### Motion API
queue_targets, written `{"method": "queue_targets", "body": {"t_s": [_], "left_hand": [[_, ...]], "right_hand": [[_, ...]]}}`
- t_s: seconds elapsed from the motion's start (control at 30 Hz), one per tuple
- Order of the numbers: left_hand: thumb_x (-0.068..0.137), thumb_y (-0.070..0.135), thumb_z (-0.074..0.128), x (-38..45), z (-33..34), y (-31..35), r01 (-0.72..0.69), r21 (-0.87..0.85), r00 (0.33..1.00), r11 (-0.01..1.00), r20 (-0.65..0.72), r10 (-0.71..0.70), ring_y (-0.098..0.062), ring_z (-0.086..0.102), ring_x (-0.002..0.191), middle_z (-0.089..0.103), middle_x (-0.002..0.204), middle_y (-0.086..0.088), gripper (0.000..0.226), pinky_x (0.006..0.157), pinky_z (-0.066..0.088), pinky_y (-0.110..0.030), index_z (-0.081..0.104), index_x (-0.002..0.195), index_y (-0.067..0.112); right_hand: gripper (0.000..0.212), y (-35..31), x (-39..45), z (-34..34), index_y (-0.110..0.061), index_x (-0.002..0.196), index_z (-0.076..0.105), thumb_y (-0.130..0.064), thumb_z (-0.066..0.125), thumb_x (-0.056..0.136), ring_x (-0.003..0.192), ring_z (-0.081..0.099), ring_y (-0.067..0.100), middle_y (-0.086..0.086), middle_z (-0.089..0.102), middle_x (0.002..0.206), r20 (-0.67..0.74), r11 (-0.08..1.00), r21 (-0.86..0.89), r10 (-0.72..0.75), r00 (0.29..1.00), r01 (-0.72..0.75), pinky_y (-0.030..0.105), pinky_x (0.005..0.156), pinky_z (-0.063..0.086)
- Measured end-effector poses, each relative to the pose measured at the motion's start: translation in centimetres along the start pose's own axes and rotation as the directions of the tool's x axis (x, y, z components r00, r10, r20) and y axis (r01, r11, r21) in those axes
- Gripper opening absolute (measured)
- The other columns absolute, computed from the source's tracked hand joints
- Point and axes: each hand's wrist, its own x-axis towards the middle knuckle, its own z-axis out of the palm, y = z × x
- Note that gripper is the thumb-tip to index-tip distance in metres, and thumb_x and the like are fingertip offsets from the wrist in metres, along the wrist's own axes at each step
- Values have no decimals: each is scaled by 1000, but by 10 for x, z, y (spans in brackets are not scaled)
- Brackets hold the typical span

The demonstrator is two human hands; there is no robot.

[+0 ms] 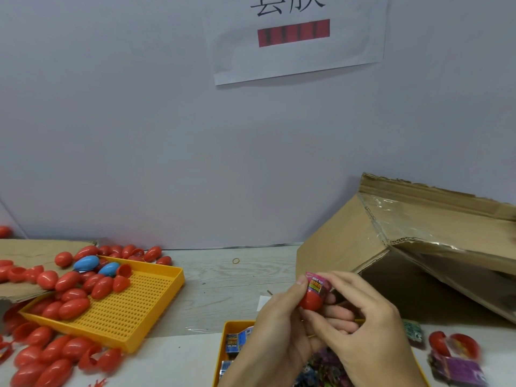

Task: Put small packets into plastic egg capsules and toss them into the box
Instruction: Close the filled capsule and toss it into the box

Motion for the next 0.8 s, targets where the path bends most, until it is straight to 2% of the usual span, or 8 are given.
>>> {"method": "queue_targets", "body": {"t_s": [0.1, 0.2, 0.3, 0.4, 0.47, 0.5, 0.73, 0.8], "left_hand": [[83, 42, 50, 2, 0, 0, 36, -22, 999, 999, 14, -36, -32, 71, 68, 69, 81, -27, 48, 61, 59, -32, 75, 71, 2], [84, 40, 51, 2, 2, -1, 44, 60, 996, 997, -79, -39, -31, 71, 68, 70, 82, -26, 47, 61, 58, -32, 75, 76, 0], [94, 38, 56, 4, 4, -4, -107, 324, 938, 940, -279, 203, -22, 73, 80, 74, 92, -10, 30, 64, 58, -30, 71, 99, 12], [87, 44, 64, 3, 6, -7, -237, 710, 855, 664, -172, 489, -6, 69, 90, 72, 91, 9, 19, 71, 55, -18, 68, 100, 30], [91, 42, 63, 3, 6, -10, -227, 863, 831, 451, -70, 552, 2, 66, 89, 71, 89, 14, 17, 74, 53, -13, 69, 104, 33], [93, 41, 60, 3, 6, -11, -224, 889, 829, 400, -42, 557, 4, 65, 89, 70, 89, 16, 18, 74, 52, -12, 69, 106, 33], [98, 32, 55, 1, 8, -13, -262, 891, 805, 370, -10, 593, 5, 66, 87, 71, 87, 23, 16, 72, 53, -12, 68, 99, 42], [92, 40, 61, 1, 10, -13, -212, 910, 796, 356, -51, 603, 6, 62, 95, 66, 96, 24, 22, 79, 53, -12, 62, 115, 40]], "right_hand": [[58, 3, -1, 3, -39, 102, 71, -4, 89, 59, 71, 68, 8, -11, 66, 105, -8, 995, 96, 33, 999, -32, 19, 56, 57], [53, 4, -2, 3, -34, 100, 73, -3, 89, 60, 73, 68, 8, -11, 66, 104, 13, 995, 87, 51, 999, -52, 19, 58, 58], [47, 3, -1, 0, -28, 104, 71, -12, 88, 63, 92, 63, 1, -18, 65, 102, 33, 997, -76, 19, 999, -16, 11, 69, 53], [49, 2, 0, -2, -28, 105, 70, -15, 88, 62, 98, 57, -5, -24, 62, 100, 25, 984, -176, 14, 1000, -10, 5, 75, 47], [50, 2, -1, -2, -22, 106, 72, -13, 88, 60, 94, 58, -4, -20, 62, 100, 20, 972, -234, 31, 999, -26, 8, 75, 47], [49, 3, -1, -2, -20, 105, 73, -13, 87, 59, 93, 59, -3, -18, 63, 99, 15, 966, -258, 34, 999, -29, 10, 76, 48], [41, 1, 0, -1, -17, 99, 74, -14, 86, 60, 86, 63, 7, -14, 64, 93, -18, 956, -291, 23, 1000, -27, 17, 71, 49], [45, 2, 1, 0, -15, 99, 74, -14, 90, 57, 84, 62, 8, -12, 64, 94, -17, 949, -313, 28, 999, -32, 17, 70, 52]]}}
